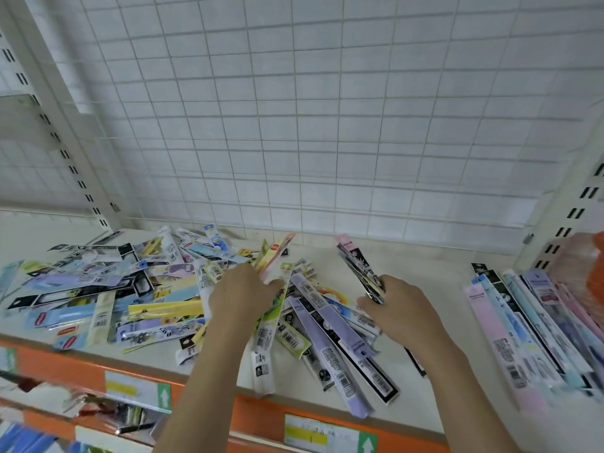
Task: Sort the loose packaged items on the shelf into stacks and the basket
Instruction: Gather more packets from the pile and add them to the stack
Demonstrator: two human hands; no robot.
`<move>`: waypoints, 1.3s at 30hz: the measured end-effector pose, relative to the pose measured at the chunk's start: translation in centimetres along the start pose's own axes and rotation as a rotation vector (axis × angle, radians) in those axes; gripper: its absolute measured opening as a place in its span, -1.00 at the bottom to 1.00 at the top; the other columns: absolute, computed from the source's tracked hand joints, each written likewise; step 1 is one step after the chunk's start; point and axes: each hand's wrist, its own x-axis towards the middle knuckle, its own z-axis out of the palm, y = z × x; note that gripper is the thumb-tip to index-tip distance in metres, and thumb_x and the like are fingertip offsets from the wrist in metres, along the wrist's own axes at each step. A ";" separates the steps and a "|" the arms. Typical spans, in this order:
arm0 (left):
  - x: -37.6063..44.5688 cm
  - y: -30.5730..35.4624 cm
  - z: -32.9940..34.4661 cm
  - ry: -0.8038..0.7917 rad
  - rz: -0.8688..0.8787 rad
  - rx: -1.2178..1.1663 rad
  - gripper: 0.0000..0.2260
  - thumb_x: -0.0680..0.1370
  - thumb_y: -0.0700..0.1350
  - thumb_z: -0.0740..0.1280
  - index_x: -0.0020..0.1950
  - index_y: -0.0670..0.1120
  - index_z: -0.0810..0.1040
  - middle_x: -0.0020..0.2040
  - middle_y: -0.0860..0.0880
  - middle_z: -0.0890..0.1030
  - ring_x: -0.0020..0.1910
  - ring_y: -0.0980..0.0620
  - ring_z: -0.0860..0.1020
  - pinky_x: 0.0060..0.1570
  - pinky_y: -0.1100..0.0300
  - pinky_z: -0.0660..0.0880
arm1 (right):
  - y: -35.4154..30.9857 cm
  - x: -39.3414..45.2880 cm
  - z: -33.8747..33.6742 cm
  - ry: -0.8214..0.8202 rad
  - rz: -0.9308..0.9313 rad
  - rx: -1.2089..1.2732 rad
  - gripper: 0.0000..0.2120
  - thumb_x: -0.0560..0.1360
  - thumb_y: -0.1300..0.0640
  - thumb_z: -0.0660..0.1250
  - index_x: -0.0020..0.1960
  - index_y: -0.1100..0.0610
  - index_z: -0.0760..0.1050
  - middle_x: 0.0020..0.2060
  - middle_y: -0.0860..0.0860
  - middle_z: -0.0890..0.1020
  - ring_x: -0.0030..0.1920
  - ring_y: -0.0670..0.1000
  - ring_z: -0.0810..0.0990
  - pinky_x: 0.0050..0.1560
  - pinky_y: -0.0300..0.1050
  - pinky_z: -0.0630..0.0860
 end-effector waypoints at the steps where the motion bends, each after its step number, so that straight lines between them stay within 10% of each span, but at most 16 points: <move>1: -0.1 0.3 0.2 -0.014 -0.003 0.012 -0.61 0.46 0.18 0.33 -0.24 -0.12 0.32 -0.28 -0.05 0.42 -0.19 -0.12 0.47 -0.24 0.14 0.38 | 0.2 -0.1 -0.1 0.016 0.006 0.003 -0.82 0.51 -0.01 0.25 -0.14 0.10 0.41 -0.34 -0.02 0.51 -0.20 0.11 0.56 -0.23 -0.08 0.45; 20: -1.7 -3.1 -2.3 0.106 0.062 -0.360 -0.82 0.57 -0.10 0.21 -0.17 -0.16 0.46 -0.32 -0.09 0.56 -0.39 -0.03 0.47 -0.44 0.17 0.34 | -0.9 -0.7 0.6 -0.109 -0.012 -0.071 -0.77 0.51 -0.06 0.25 -0.13 0.11 0.48 -0.28 0.01 0.58 -0.20 0.09 0.59 -0.26 -0.09 0.45; 28: -1.3 -5.1 -4.4 0.088 0.007 -0.479 -0.71 0.57 -0.12 0.23 -0.14 -0.35 0.55 -0.69 0.03 0.41 -0.64 0.12 0.36 -0.52 0.25 0.22 | -3.9 0.6 2.9 -0.141 -0.020 -0.110 -0.67 0.46 -0.10 0.31 -0.19 0.18 0.43 -0.40 0.00 0.40 -0.37 0.05 0.39 -0.39 -0.14 0.27; 39: -0.3 -4.9 -4.0 0.083 0.050 -0.489 -0.72 0.55 -0.10 0.23 -0.11 -0.34 0.50 -0.25 -0.26 0.62 -0.38 -0.11 0.44 -0.34 0.14 0.35 | -4.6 1.0 1.2 -0.014 0.035 -0.109 -0.84 0.47 0.08 0.27 -0.28 0.07 0.46 -0.37 0.02 0.60 -0.33 0.06 0.58 -0.29 -0.15 0.52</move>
